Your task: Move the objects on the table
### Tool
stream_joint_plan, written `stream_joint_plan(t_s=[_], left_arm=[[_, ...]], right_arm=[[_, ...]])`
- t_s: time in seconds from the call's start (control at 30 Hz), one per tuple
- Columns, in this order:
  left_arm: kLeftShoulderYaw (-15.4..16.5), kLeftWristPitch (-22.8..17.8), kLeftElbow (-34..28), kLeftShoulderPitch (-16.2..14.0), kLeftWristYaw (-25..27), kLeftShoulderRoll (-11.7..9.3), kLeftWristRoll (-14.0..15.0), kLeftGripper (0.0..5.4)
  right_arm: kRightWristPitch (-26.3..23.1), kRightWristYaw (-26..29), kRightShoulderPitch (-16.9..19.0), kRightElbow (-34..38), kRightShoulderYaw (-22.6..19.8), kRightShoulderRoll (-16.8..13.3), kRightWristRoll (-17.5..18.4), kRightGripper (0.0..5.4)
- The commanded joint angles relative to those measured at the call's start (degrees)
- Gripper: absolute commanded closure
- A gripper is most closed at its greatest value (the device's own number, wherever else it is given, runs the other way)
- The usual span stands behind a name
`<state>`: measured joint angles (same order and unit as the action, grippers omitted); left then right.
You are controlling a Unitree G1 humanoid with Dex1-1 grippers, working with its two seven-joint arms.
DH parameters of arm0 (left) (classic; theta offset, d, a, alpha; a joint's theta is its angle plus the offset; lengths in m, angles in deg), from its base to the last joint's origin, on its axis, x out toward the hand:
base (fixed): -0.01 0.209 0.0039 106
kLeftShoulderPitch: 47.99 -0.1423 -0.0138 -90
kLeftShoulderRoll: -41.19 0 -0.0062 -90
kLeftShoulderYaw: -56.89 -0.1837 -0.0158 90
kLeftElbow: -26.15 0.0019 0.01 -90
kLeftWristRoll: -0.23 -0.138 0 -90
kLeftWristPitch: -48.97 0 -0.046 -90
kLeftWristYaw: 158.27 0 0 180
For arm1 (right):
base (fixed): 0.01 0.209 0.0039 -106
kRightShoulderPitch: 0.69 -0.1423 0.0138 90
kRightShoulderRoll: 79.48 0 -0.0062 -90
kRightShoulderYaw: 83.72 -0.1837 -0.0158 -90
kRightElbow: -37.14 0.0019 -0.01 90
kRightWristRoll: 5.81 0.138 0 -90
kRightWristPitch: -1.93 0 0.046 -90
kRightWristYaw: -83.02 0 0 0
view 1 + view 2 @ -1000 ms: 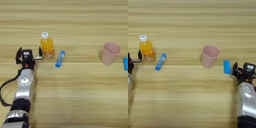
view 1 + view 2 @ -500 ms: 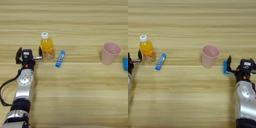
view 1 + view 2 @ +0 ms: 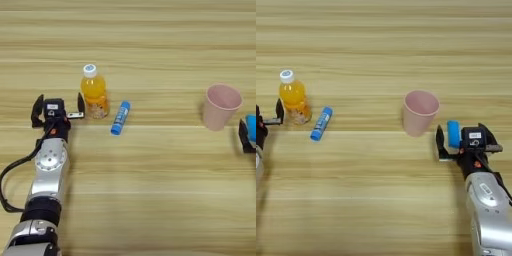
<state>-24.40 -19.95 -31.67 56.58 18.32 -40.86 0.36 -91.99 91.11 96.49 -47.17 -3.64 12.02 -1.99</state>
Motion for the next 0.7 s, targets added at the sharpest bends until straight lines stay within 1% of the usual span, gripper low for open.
stream_joint_plan(t_s=[0.03, 0.17, 0.37, 0.53, 0.7], left_arm=[[-0.05, -0.12, 0.09, 0.50, -0.27, -0.50, -0.46, 0.00], [-0.07, -0.12, 0.13, 0.51, -0.32, -0.48, -0.51, 0.00], [-0.05, -0.14, 0.19, 0.55, -0.35, -0.45, -0.49, 0.00], [-0.08, -0.15, 0.36, 0.68, -0.39, -0.42, -0.54, 0.00], [-0.10, -0.11, 0.52, 0.75, -0.47, -0.36, -0.57, 0.00]], right_arm=[[-1.89, 2.04, 1.00, 2.25, 1.92, -0.48, -0.02, 0.02], [-2.23, 3.31, 1.45, 2.83, 2.84, -0.78, -0.18, 0.02], [-1.93, 6.03, 2.12, 3.42, 6.39, -1.09, -1.21, 0.02], [-1.50, 7.45, 1.81, 3.01, 8.32, -1.07, -1.59, 0.02], [-1.09, 8.61, 1.18, 2.21, 9.34, -0.88, -1.53, 0.02]])
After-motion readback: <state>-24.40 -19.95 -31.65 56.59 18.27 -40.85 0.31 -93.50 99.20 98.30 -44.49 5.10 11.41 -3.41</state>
